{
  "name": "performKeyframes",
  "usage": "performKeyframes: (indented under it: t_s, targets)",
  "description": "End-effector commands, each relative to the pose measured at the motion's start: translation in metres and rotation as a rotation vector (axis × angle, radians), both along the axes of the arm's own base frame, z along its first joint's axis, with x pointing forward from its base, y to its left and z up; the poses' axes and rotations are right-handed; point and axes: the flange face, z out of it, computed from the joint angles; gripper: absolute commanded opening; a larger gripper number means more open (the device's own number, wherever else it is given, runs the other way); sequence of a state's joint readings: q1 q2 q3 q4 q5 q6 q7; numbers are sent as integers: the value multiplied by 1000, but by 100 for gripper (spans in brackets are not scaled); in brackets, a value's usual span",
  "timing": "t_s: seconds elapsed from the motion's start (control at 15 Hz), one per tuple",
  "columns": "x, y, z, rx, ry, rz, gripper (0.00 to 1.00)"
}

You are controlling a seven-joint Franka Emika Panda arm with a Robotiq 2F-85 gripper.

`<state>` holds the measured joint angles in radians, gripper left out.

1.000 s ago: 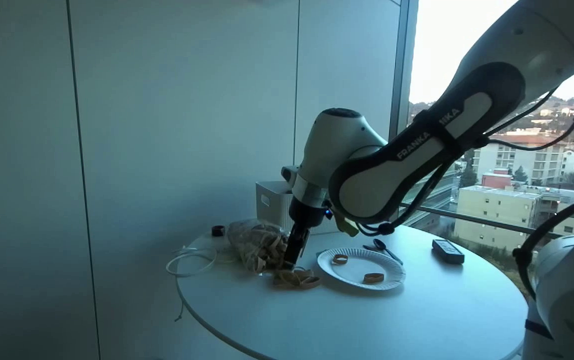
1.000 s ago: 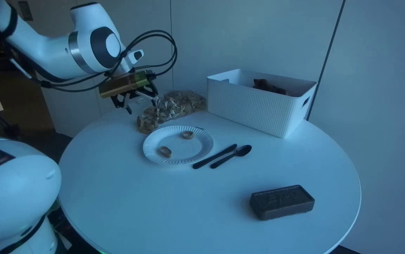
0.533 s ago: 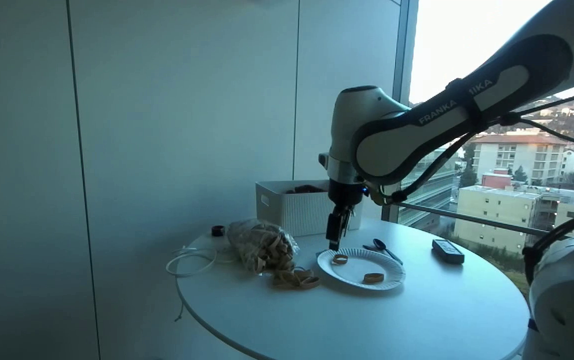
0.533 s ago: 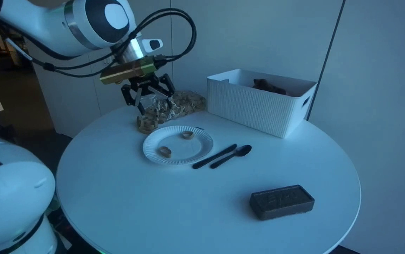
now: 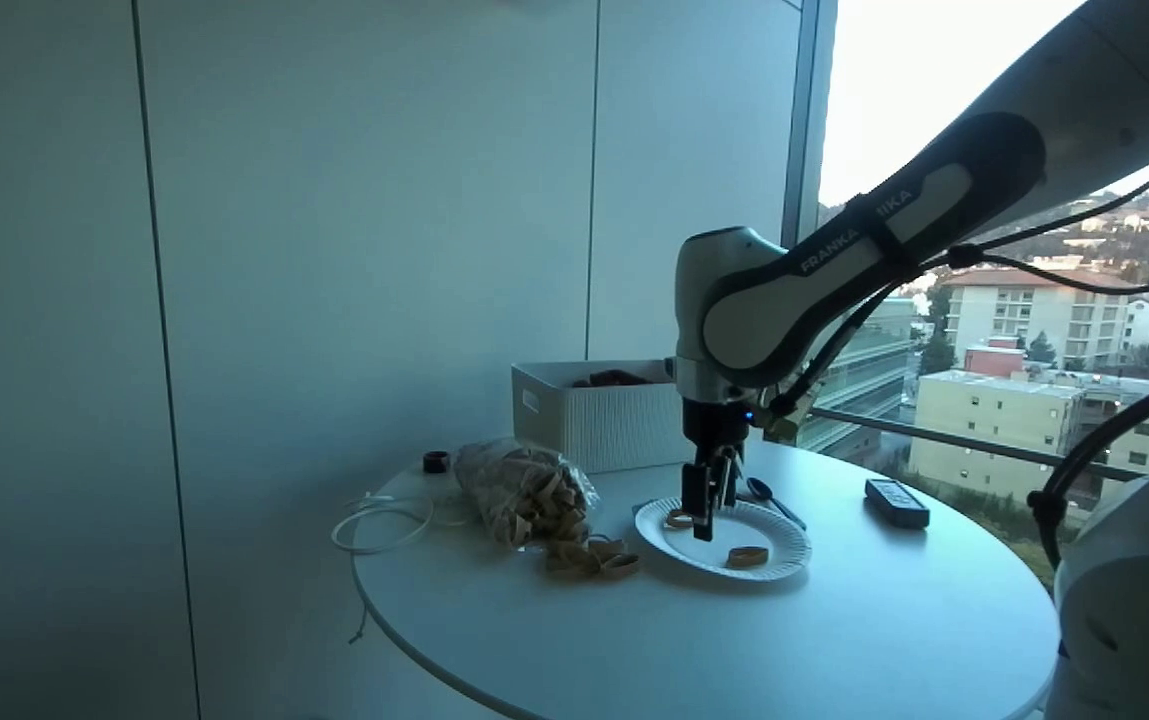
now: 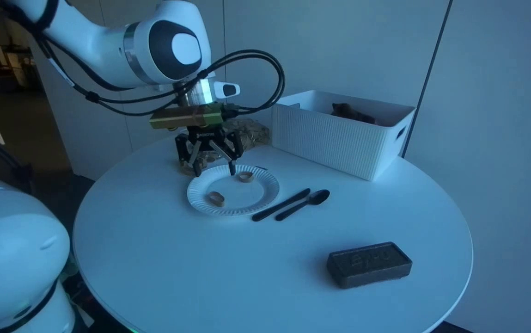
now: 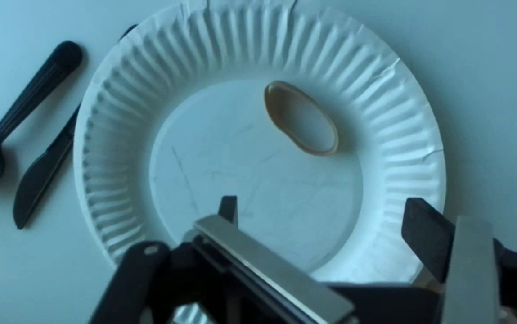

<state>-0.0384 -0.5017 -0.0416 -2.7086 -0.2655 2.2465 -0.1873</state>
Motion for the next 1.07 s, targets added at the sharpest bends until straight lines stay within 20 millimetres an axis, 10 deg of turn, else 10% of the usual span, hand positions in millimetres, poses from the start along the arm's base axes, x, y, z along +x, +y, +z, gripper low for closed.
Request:
performKeyframes:
  t_s: [0.0,0.53,1.0]
  targets:
    - [15,-3,-4,56,1,17,85]
    - [39,-16,-13,55,-92,36,100]
    - [54,-35,-23,56,-116,4,82]
